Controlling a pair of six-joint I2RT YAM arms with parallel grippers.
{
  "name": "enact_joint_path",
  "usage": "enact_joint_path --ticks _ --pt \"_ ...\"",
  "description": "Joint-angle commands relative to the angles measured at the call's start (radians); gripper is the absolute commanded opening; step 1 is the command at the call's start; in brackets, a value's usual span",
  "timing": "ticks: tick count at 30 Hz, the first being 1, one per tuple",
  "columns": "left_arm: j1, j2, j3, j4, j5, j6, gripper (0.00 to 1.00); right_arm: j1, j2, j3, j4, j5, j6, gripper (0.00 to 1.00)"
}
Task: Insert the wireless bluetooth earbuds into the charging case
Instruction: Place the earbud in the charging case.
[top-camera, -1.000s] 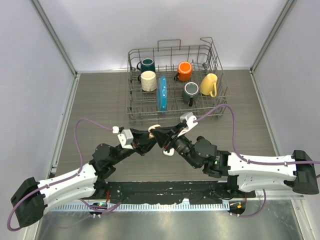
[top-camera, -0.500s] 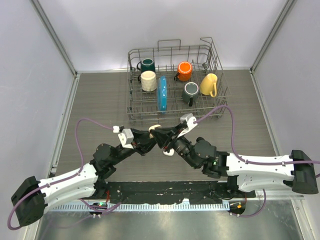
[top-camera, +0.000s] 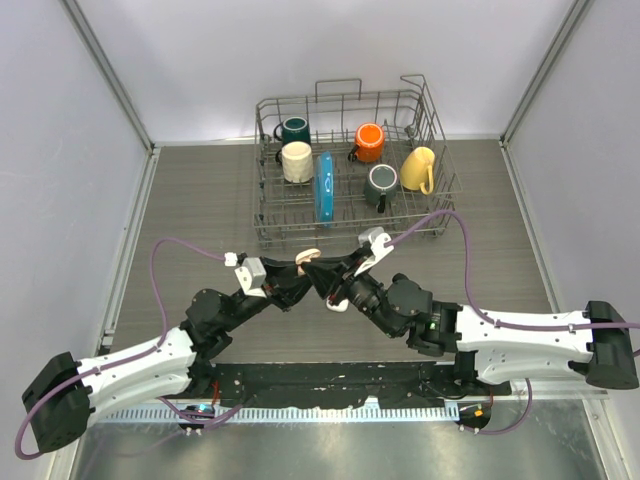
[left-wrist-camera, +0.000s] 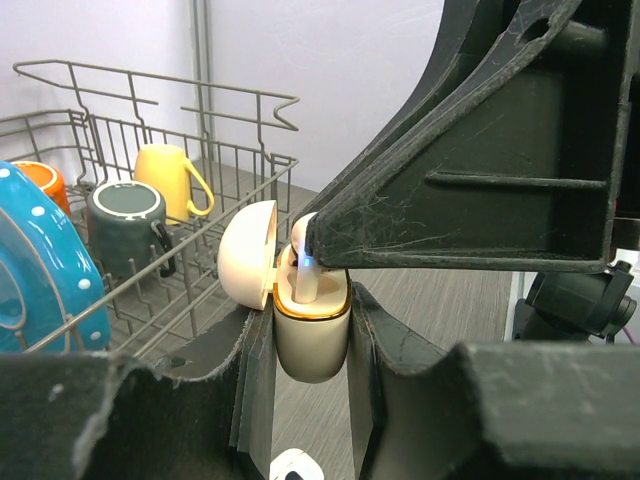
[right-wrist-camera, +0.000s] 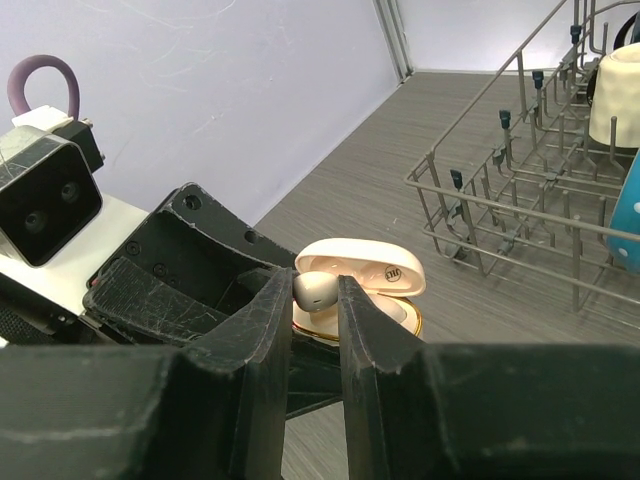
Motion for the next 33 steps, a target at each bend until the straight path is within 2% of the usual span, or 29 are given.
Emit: enact_joint_path --ticks 1,12,16,19,21,23,33 --pt "0.003 -0.029 0.016 0.152 -0.039 0.002 0.00 0.002 -0.003 0.042 -0.110 0.022 -0.023 0.05" --pt "0.001 -0.050 0.024 0.126 0.001 0.010 0.00 0.002 0.036 0.149 -0.245 0.074 -0.024 0.18" --pt "0.003 -0.068 0.030 0.094 0.006 0.024 0.00 0.002 0.045 0.188 -0.294 0.085 -0.041 0.19" --pt "0.003 -0.079 0.027 0.085 0.006 0.027 0.00 0.001 0.043 0.197 -0.291 0.077 -0.047 0.24" --pt "0.003 -0.081 0.025 0.082 0.006 0.027 0.00 0.001 0.040 0.202 -0.288 0.079 -0.053 0.30" --pt "0.001 -0.082 0.024 0.080 0.006 0.024 0.00 0.001 0.042 0.209 -0.287 0.083 -0.053 0.43" --pt "0.003 -0.085 0.025 0.069 0.009 0.025 0.00 0.001 0.040 0.234 -0.255 0.080 -0.081 0.51"
